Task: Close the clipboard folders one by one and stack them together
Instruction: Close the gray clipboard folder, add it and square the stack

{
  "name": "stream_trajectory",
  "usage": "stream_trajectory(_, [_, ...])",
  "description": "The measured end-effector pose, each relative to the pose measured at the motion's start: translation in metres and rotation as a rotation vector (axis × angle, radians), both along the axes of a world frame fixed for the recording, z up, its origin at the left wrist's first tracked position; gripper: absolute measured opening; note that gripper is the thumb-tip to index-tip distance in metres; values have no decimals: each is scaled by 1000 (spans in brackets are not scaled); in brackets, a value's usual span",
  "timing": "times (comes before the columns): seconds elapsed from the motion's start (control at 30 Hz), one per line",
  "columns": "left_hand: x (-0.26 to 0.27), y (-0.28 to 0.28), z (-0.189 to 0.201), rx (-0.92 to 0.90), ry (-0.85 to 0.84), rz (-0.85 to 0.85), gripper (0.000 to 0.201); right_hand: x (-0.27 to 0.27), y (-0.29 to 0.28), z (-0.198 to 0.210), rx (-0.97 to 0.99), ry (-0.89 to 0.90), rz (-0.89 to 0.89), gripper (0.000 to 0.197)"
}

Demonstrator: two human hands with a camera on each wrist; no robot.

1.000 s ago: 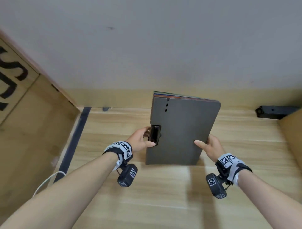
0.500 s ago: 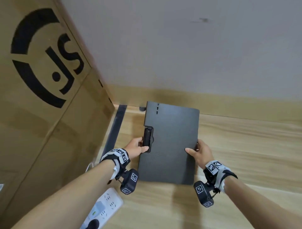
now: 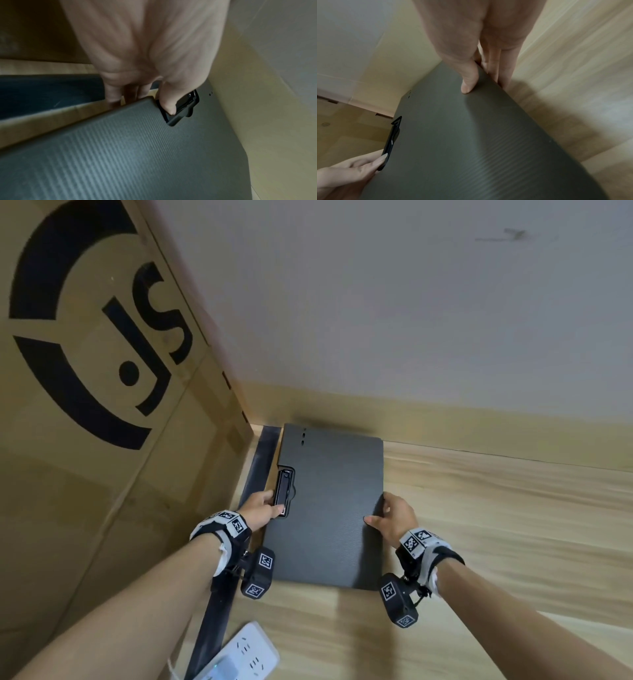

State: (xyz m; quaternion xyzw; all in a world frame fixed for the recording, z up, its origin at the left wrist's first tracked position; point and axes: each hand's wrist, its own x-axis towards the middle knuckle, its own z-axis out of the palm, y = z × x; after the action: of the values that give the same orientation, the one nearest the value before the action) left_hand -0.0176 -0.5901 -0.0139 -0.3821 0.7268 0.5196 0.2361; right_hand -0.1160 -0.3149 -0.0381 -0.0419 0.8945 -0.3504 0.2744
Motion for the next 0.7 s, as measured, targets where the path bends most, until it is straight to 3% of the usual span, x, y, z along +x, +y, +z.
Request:
stream_trajectory(0.33, [-12, -21, -7, -97, 39, 114, 52, -8, -34, -3, 8, -47, -5, 34])
stream_trajectory(0.5, [-8, -20, -8, -81, 53, 166, 48, -9, -41, -3, 32, -82, -12, 35])
stream_trajectory(0.7, [-6, -9, -6, -182, 97, 259, 43, -8, -44, 1, 60, -107, -42, 37])
